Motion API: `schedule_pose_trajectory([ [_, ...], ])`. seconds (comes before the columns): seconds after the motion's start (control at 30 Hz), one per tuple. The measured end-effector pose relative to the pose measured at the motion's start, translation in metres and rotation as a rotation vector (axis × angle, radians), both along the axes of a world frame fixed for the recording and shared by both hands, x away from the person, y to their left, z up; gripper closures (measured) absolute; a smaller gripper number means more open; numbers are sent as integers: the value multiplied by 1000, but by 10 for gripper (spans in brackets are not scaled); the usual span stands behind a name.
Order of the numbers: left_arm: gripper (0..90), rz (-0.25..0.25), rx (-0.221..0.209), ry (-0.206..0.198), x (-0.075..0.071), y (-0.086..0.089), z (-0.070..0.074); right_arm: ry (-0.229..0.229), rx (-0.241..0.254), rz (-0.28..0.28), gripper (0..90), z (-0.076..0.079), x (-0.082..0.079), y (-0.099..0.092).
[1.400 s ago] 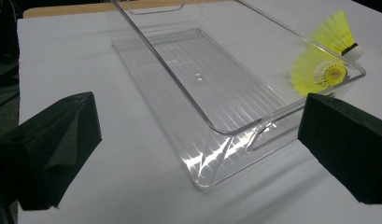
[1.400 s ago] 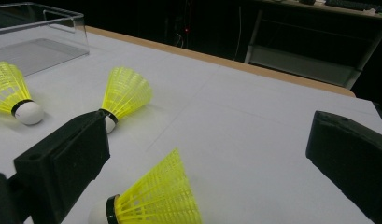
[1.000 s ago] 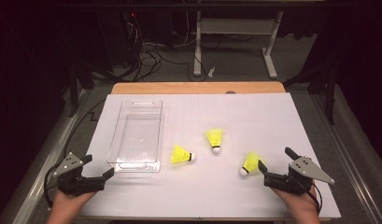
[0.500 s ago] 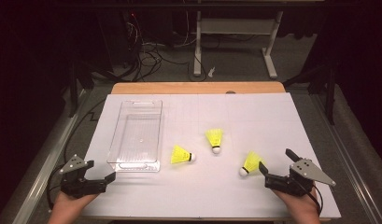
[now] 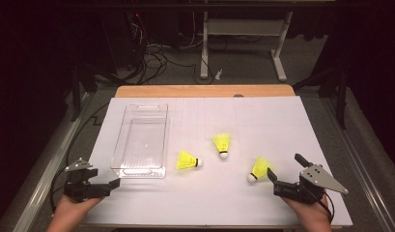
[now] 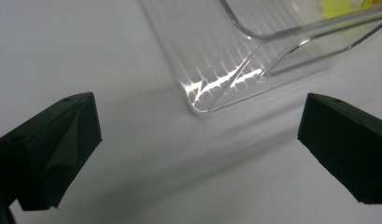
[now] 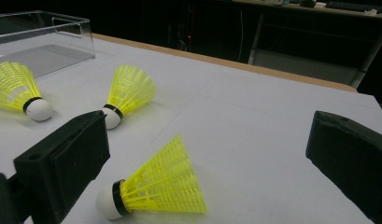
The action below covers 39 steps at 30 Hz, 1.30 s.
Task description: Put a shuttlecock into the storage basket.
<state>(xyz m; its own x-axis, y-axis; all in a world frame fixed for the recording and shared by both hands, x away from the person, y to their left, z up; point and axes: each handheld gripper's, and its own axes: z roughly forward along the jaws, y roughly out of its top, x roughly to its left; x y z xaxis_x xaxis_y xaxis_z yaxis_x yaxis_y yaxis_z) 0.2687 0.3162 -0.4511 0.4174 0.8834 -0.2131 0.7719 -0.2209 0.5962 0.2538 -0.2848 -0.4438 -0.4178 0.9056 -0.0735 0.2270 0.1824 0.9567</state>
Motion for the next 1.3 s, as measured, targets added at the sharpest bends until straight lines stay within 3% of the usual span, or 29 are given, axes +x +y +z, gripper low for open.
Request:
schedule_pose_trajectory([
  [0.03, 7, -4, 3, 33, 3, 0, 1, 2, 0, 0, 3, 0, 0, 0],
  [0.07, 7, -21, 32, 88, 7, -3, 1, 2, -3, 2, 3, -1, 0, 1],
  [0.1, 7, -21, 32, 88, 7, -3, 1, 2, -3, 2, 3, -1, 0, 1],
  [0.23, 7, -45, 101, 165, 11, -10, 1, 3, -9, 12, 3, -1, 0, 3],
  [0.33, 7, -73, 117, 215, 12, -14, 1, 7, -12, 14, 3, -2, 0, 3],
  [0.4, 7, -80, 121, 234, 12, -16, 2, 13, -17, 17, 3, -2, 0, 4],
  [0.6, 7, -100, 202, 286, 17, -20, 7, 11, -21, 19, 3, -2, 0, 4],
  [0.93, 7, -126, 187, 394, 24, -24, 13, 13, -22, 25, 3, -2, 0, 4],
  [1.3, 7, -137, 224, 458, 27, -28, 11, 16, -19, 18, 3, -1, -1, 4],
])
